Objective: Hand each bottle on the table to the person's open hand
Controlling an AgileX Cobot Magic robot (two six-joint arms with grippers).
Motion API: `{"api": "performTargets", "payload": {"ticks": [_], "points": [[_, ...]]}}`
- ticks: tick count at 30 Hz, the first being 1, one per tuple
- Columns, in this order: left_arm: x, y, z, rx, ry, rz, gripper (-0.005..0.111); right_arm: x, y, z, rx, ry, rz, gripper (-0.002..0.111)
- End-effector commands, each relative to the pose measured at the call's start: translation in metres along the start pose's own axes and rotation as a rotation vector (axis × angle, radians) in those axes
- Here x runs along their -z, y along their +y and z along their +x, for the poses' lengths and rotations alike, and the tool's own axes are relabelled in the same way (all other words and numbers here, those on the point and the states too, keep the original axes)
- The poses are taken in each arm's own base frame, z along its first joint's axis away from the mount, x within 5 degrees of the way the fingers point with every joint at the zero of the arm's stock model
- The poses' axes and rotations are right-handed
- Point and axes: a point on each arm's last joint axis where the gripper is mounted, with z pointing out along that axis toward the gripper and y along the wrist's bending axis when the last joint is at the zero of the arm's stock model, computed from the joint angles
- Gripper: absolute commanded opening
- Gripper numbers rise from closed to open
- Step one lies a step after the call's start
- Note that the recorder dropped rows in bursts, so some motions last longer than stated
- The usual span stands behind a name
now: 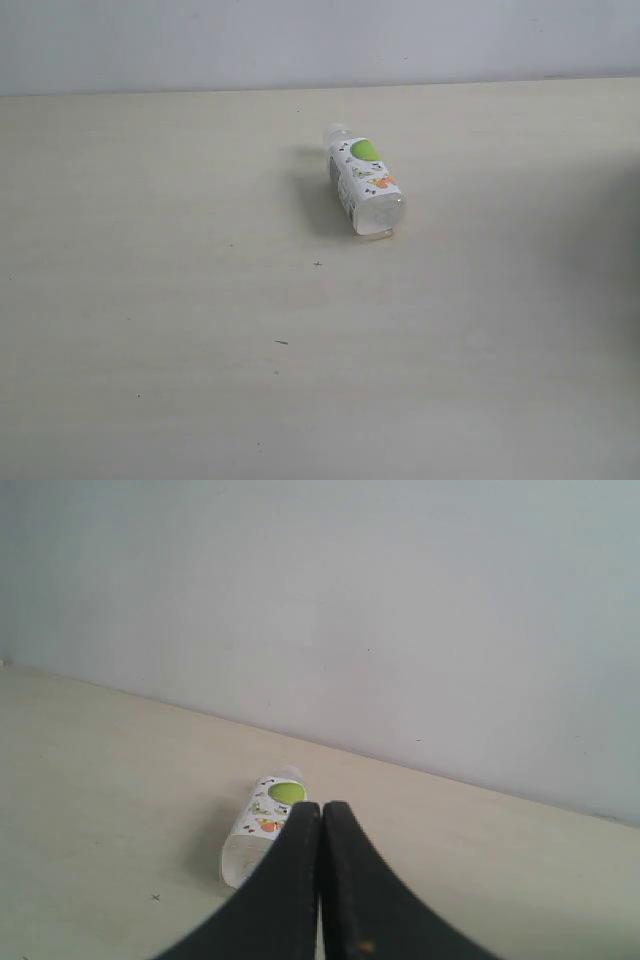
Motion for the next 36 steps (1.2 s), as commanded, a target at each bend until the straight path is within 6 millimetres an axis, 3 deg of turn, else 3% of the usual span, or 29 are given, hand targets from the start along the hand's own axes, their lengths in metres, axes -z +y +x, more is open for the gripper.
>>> {"api": "performTargets", "payload": {"ticks": [1,6,10,36], "points": [[0.0035,-0.0037,0.0229,0.092,0.245,0.028,0.000,0.0002,0.0002,0.0004,-0.001,-0.007,-0.003,0.000],[0.0041,-0.0047,0.0250,0.142,0.270,0.031,0.000,0.0002,0.0002,0.0004,-0.001,-0.007,-0.003,0.000],[0.0047,-0.0076,0.0263,0.383,0.295,0.028,0.000,0.0002,0.0002,0.0004,-0.001,-0.007,-0.003,0.000],[0.0047,-0.0071,0.0266,0.336,0.295,0.028,0.000,0.0002,0.0002,0.0004,-0.001,-0.007,-0.003,0.000]]}}
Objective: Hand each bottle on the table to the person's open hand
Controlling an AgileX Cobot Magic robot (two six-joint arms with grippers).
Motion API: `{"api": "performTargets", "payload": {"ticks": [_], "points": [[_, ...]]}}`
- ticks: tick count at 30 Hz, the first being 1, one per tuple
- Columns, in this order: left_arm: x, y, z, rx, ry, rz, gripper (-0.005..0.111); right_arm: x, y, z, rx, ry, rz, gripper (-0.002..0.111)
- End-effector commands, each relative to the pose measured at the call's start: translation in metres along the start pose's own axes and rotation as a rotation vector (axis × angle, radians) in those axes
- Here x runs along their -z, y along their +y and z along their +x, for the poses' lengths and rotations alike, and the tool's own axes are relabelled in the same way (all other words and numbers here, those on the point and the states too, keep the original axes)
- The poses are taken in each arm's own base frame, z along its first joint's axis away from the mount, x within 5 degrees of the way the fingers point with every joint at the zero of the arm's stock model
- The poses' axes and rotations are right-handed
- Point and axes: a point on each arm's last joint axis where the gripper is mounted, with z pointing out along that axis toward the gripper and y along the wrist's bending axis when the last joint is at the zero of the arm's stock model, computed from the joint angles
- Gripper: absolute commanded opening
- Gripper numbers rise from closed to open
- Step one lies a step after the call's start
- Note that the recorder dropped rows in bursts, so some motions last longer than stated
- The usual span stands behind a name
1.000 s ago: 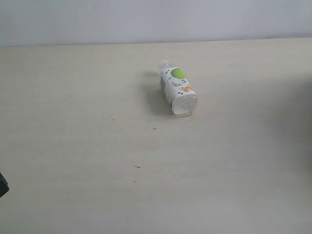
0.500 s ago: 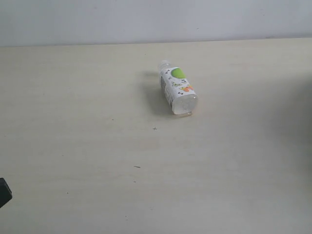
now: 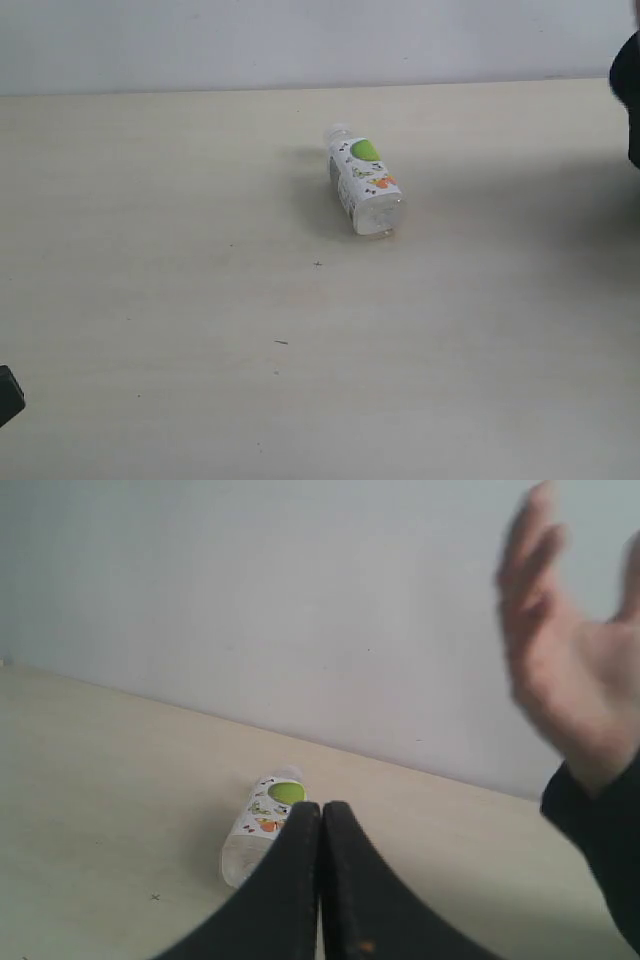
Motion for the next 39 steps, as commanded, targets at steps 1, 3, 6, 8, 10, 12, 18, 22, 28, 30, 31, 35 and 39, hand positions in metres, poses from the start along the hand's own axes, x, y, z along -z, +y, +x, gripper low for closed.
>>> {"api": "performTargets", "payload": {"ticks": [1,3,6,8,10,12,18,22,28,30,31,35,39], "points": [[0.001,0.000,-0.001,0.000,-0.011,-0.003,0.000,0.000,0.000,0.000,-0.001,-0.007,-0.003,0.000],[0.001,0.000,-0.001,0.000,-0.011,-0.003,0.000,0.000,0.000,0.000,-0.001,-0.007,-0.003,0.000],[0.001,0.000,-0.001,0.000,-0.011,-0.003,0.000,0.000,0.000,0.000,-0.001,-0.007,-0.003,0.000],[0.001,0.000,-0.001,0.000,-0.011,-0.003,0.000,0.000,0.000,0.000,-0.001,-0.007,-0.003,0.000],[0.001,0.000,-0.001,0.000,-0.011,-0.003,0.000,0.000,0.000,0.000,-0.001,-0.007,-0.003,0.000],[0.001,0.000,-0.001,0.000,-0.011,-0.003,0.000,0.000,0.000,0.000,-0.001,-0.007,-0.003,0.000],[0.001,0.000,-0.001,0.000,-0.009,-0.003,0.000,0.000,0.000,0.000,-0.001,-0.007,-0.003,0.000],[0.001,0.000,0.001,0.000,0.009,-0.002,0.000,0.000,0.000,-0.004,0.000,-0.052,0.004,0.000],[0.001,0.000,0.001,0.000,0.012,-0.002,0.000,0.010,-0.008,-0.039,-0.302,-0.469,0.025,0.000],[0.001,0.000,0.001,0.000,0.012,-0.002,0.000,0.015,-0.013,-0.046,-0.394,-0.574,0.038,0.000],[0.001,0.000,0.001,0.000,0.012,-0.002,0.000,0.019,-0.016,-0.053,-0.394,-0.664,0.056,0.000],[0.001,0.000,0.001,0.000,0.012,-0.002,0.000,-0.004,-0.019,-0.073,-0.421,-0.448,0.092,0.000],[0.001,0.000,0.001,0.000,0.012,-0.002,0.000,-0.052,-0.011,-0.113,-0.234,-0.172,0.019,0.000]]}}
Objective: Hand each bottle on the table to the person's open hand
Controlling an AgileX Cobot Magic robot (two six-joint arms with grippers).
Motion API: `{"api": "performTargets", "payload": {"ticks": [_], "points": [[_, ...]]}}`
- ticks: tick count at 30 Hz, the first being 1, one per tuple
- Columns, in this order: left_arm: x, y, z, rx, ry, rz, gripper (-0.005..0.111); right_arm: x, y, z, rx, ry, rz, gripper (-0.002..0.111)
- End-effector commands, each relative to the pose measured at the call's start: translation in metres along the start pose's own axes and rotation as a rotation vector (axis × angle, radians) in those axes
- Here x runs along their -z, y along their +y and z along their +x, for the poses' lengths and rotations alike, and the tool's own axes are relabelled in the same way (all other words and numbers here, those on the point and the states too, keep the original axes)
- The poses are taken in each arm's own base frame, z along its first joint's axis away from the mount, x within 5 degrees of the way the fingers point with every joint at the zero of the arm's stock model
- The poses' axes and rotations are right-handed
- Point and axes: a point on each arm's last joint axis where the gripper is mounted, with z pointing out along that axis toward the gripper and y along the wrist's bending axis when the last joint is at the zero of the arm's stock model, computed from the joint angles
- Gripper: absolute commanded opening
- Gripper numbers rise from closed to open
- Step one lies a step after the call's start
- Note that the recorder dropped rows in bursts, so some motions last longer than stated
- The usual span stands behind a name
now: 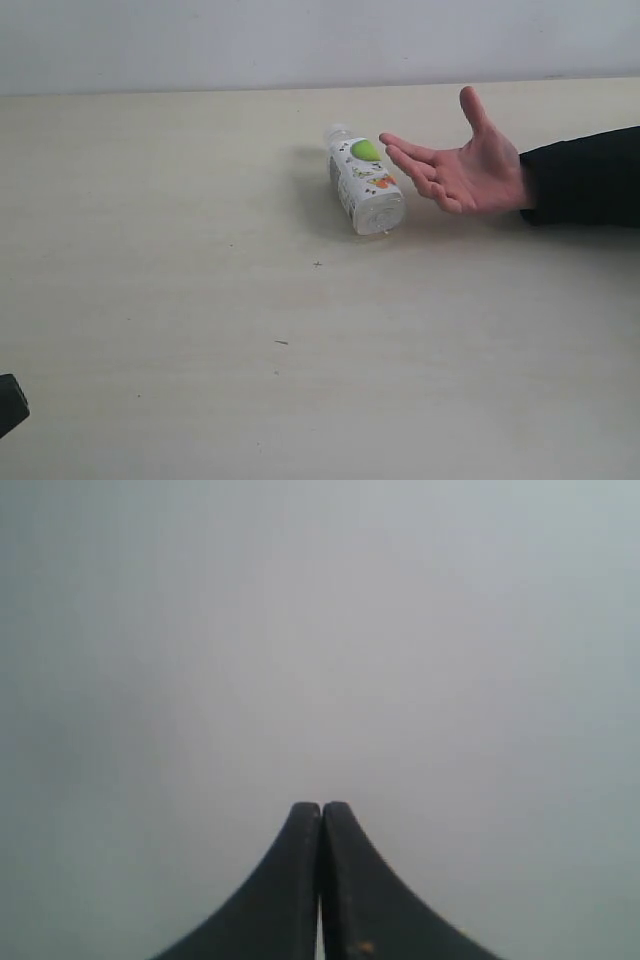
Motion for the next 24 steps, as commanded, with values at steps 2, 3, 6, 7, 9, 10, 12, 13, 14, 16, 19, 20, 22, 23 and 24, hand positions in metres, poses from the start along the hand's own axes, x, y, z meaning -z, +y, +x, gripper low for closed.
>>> {"api": "performTargets", "payload": {"ticks": [2,3,6,7,9,10,12,13,14,16,19,20,22,23,24], "points": [[0.001,0.000,-0.001,0.001,-0.011,-0.002,0.000,-0.064,0.022,-0.007,0.165,0.290,-0.070,0.000],[0.001,0.000,-0.001,0.001,-0.011,-0.002,0.000,-0.077,0.026,-0.008,0.193,0.333,-0.088,0.000],[0.001,0.000,-0.001,0.001,-0.011,-0.002,0.000,-0.114,0.030,0.005,0.314,0.484,-0.122,0.000],[0.001,0.000,-0.001,0.001,-0.011,-0.002,0.000,-0.124,0.031,0.009,0.358,0.527,-0.135,0.000],[0.001,0.000,-0.001,0.001,-0.011,-0.002,0.000,-0.146,0.028,0.024,0.461,0.627,-0.144,0.000],[0.001,0.000,-0.001,0.001,-0.011,-0.002,0.000,-0.155,0.025,0.030,0.504,0.665,-0.140,0.000],[0.001,0.000,-0.001,0.001,-0.011,-0.002,0.000,-0.173,0.018,0.046,0.549,0.757,-0.107,0.000],[0.001,0.000,-0.001,0.001,-0.011,-0.002,0.000,-0.182,0.015,0.055,0.562,0.809,-0.086,0.000],[0.001,0.000,-0.001,0.001,-0.011,-0.002,0.000,-0.190,0.011,0.061,0.570,0.863,-0.052,0.000],[0.001,0.000,-0.001,0.001,-0.011,-0.002,0.000,-0.204,0.001,0.071,0.594,0.989,0.042,0.000],[0.001,0.000,-0.001,0.001,-0.011,-0.002,0.000,-0.230,-0.012,0.078,0.621,1.140,0.219,0.000],[0.001,0.000,-0.001,0.001,-0.011,-0.002,0.000,-0.238,-0.014,0.081,0.623,1.187,0.260,0.000],[0.001,0.000,-0.001,0.001,-0.011,-0.002,0.000,-0.253,-0.018,0.093,0.620,1.276,0.302,0.000],[0.001,0.000,-0.001,0.001,-0.011,-0.002,0.000,-0.260,-0.018,0.099,0.618,1.320,0.302,0.000],[0.001,0.000,-0.001,0.001,-0.011,-0.002,0.000,-0.267,-0.018,0.105,0.621,1.363,0.279,0.000]]}}
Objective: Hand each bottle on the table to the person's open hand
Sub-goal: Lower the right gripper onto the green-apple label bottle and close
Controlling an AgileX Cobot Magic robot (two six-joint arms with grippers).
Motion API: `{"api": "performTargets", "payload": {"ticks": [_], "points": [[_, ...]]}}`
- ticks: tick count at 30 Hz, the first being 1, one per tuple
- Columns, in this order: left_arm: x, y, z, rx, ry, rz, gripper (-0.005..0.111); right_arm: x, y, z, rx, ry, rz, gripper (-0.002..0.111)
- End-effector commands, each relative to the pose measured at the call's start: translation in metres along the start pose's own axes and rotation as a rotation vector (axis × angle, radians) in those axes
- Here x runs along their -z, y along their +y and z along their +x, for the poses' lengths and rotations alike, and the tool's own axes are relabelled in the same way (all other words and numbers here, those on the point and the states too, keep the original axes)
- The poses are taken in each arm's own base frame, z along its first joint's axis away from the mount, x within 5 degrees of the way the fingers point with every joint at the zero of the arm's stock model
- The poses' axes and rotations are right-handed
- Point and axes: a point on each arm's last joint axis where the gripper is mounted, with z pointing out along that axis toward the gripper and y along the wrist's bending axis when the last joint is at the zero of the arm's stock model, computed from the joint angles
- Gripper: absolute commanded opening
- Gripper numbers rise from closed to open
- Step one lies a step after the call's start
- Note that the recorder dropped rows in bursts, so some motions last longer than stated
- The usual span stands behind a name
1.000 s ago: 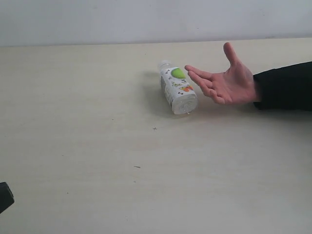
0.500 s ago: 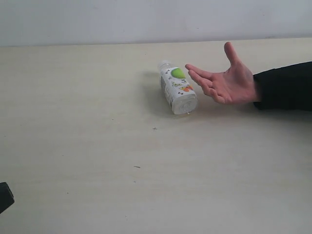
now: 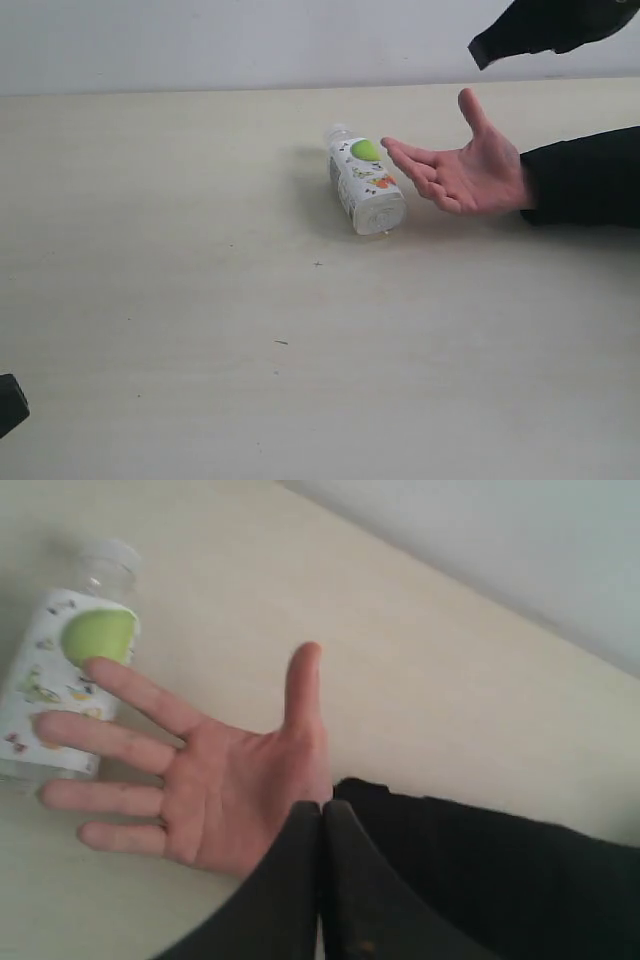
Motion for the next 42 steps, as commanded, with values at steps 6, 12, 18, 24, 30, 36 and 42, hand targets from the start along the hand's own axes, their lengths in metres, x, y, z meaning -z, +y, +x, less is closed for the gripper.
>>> {"api": "performTargets", "payload": {"ticks": [6,12,18,24,30,36,42], "points": [[0.001,0.000,-0.001,0.001,-0.011,-0.002,0.000,-0.058,0.020,-0.046,0.040,0.249,-0.144,0.000],[0.001,0.000,-0.001,0.001,-0.011,-0.002,0.000,-0.089,0.047,-0.056,0.062,0.333,-0.363,0.000],[0.001,0.000,-0.001,0.001,-0.011,-0.002,0.000,-0.112,0.055,-0.058,0.057,0.295,-0.370,0.000],[0.001,0.000,-0.001,0.001,-0.011,-0.002,0.000,-0.118,0.056,-0.059,0.070,0.277,-0.357,0.003],[0.001,0.000,-0.001,0.001,-0.011,-0.002,0.000,-0.128,0.058,-0.059,0.071,0.281,-0.359,0.035],[0.001,0.000,-0.001,0.001,-0.011,-0.002,0.000,-0.142,0.066,-0.061,0.071,0.234,-0.387,0.058],[0.001,0.000,-0.001,0.001,-0.011,-0.002,0.000,-0.155,0.068,-0.063,0.065,0.176,-0.368,0.065]]}}
